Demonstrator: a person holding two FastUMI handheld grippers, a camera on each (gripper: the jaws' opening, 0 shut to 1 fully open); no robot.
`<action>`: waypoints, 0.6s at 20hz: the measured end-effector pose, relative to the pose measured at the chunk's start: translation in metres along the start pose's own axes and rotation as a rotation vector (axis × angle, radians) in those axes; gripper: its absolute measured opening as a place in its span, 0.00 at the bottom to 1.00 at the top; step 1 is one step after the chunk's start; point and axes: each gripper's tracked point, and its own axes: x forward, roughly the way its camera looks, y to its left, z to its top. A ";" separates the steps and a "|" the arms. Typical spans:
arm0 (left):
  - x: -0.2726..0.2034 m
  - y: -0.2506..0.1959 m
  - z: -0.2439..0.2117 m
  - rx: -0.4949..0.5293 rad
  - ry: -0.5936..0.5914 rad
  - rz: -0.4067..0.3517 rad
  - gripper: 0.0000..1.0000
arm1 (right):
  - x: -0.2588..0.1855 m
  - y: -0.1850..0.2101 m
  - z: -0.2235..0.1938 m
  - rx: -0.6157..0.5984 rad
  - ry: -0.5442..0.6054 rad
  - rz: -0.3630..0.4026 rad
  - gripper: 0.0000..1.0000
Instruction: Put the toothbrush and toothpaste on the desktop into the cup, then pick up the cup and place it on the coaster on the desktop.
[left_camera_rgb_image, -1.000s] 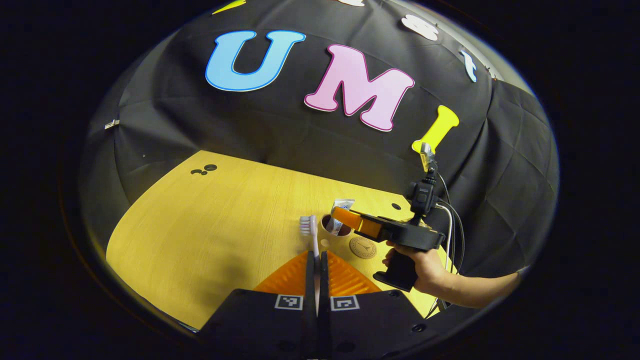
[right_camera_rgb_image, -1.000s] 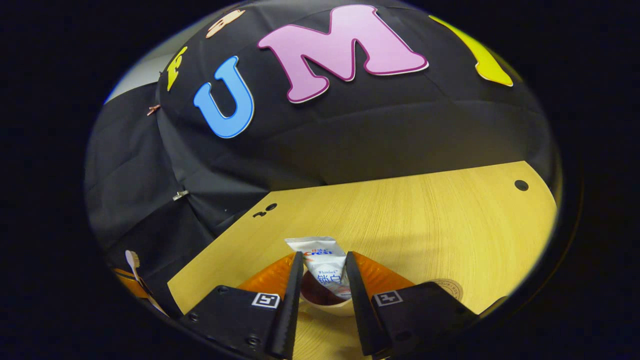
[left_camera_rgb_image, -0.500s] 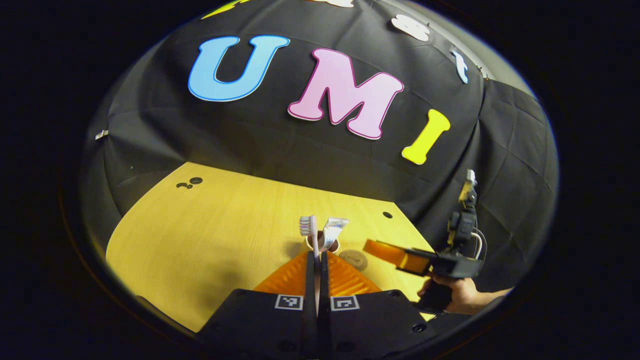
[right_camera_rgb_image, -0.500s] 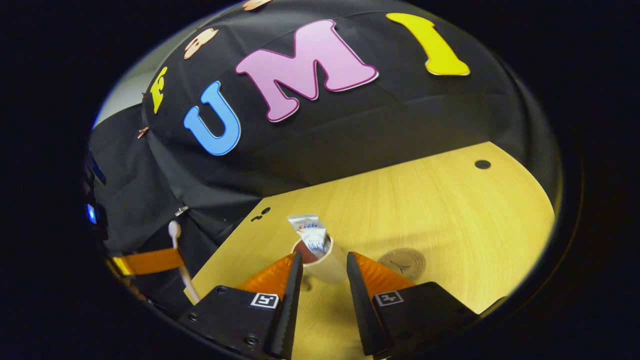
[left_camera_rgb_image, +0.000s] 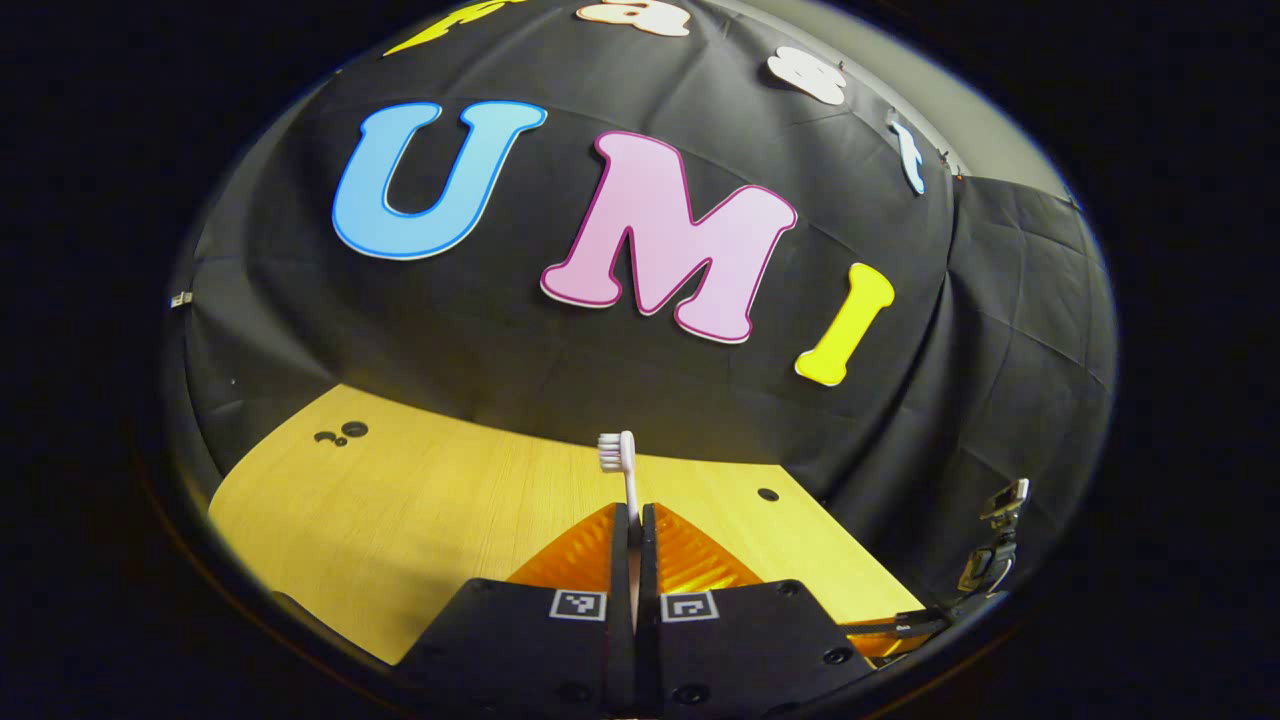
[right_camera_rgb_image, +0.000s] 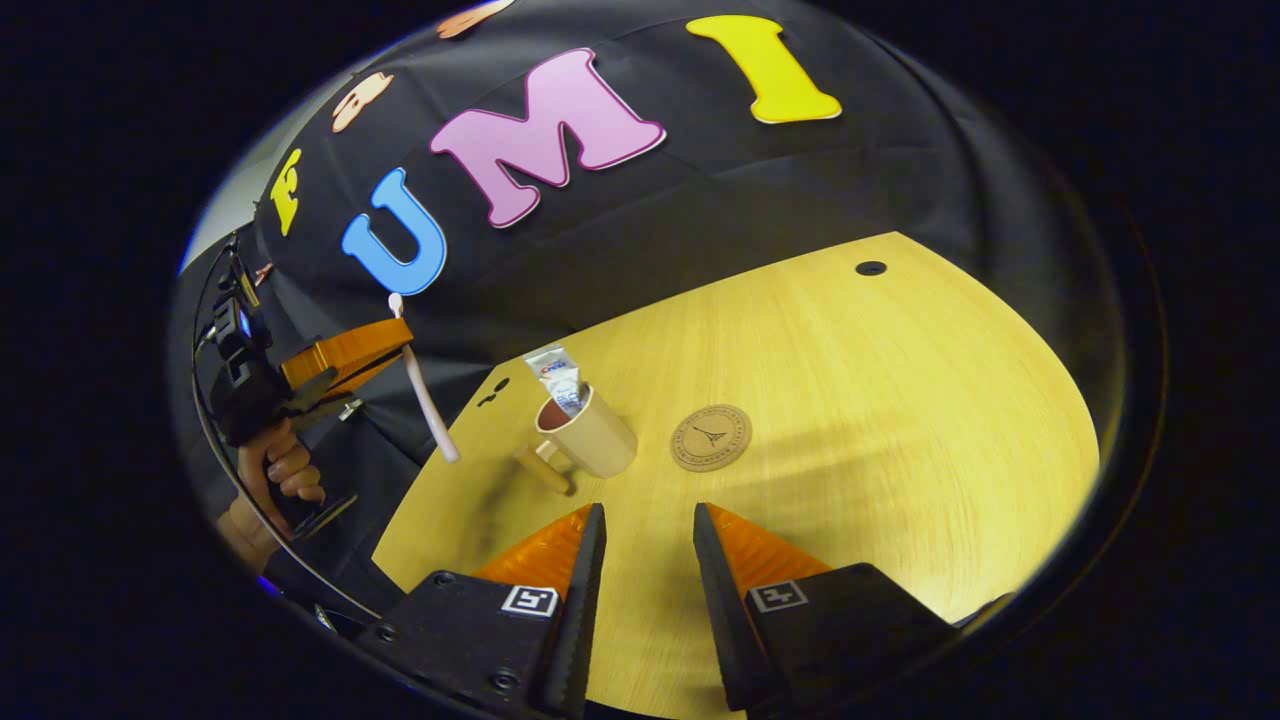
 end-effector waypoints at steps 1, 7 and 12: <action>0.009 0.000 0.002 0.009 -0.015 0.002 0.05 | -0.001 -0.011 0.005 0.014 -0.004 -0.011 0.54; 0.052 0.011 0.010 0.003 -0.082 0.034 0.06 | -0.028 -0.041 0.021 0.030 -0.038 -0.081 0.54; 0.087 0.029 -0.005 0.013 -0.067 0.088 0.06 | -0.045 -0.063 0.030 0.043 -0.051 -0.121 0.54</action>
